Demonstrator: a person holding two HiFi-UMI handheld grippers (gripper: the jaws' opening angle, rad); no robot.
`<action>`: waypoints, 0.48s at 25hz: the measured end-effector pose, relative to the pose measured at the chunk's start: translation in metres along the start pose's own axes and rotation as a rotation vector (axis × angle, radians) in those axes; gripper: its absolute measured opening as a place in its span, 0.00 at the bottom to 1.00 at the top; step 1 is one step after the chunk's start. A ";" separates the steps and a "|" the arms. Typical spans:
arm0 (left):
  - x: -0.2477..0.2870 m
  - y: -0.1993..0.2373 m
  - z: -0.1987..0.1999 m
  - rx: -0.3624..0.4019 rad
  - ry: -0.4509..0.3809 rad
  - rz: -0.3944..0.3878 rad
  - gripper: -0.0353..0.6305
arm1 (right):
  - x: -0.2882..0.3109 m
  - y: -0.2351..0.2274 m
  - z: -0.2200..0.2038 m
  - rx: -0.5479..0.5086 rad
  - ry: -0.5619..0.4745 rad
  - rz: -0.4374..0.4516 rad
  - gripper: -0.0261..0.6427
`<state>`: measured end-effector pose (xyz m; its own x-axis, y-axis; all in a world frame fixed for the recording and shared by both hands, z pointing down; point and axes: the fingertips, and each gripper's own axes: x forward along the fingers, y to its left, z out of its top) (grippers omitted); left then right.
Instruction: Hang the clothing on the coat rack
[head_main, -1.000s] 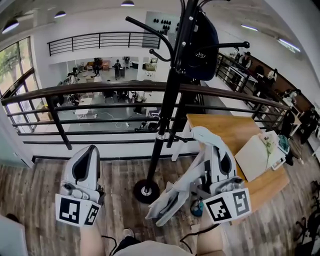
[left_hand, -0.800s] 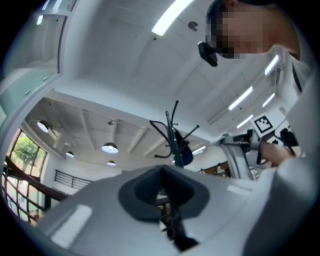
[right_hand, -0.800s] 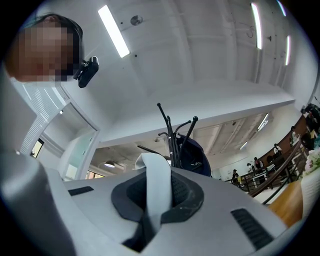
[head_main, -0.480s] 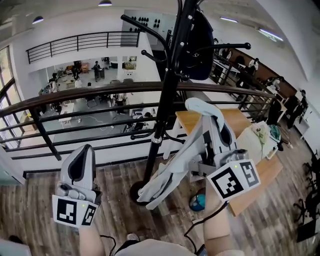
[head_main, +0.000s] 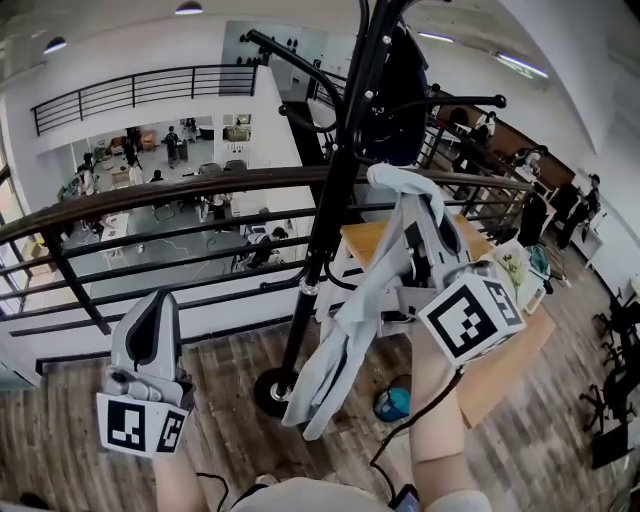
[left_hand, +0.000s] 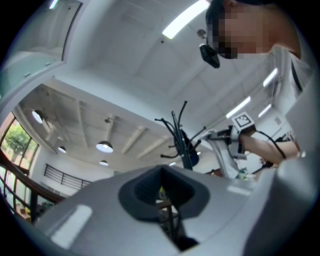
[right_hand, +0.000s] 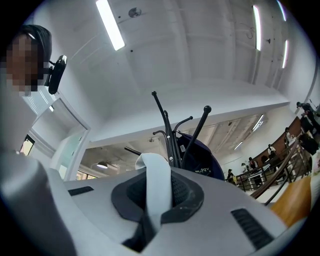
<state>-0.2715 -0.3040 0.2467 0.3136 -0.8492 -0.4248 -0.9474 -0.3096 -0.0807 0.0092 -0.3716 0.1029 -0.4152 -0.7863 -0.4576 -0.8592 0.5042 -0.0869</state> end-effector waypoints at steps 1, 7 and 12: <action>0.000 0.003 -0.001 -0.002 -0.001 0.001 0.06 | 0.002 -0.001 0.001 -0.003 -0.004 -0.007 0.05; 0.004 0.019 -0.008 -0.010 -0.003 0.006 0.06 | 0.014 -0.009 -0.001 -0.034 0.000 -0.054 0.05; 0.008 0.026 -0.010 -0.015 -0.002 -0.004 0.06 | 0.019 -0.014 -0.010 -0.051 0.024 -0.089 0.05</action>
<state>-0.2924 -0.3234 0.2503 0.3177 -0.8468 -0.4266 -0.9450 -0.3196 -0.0693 0.0105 -0.3969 0.1046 -0.3433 -0.8357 -0.4287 -0.9067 0.4139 -0.0810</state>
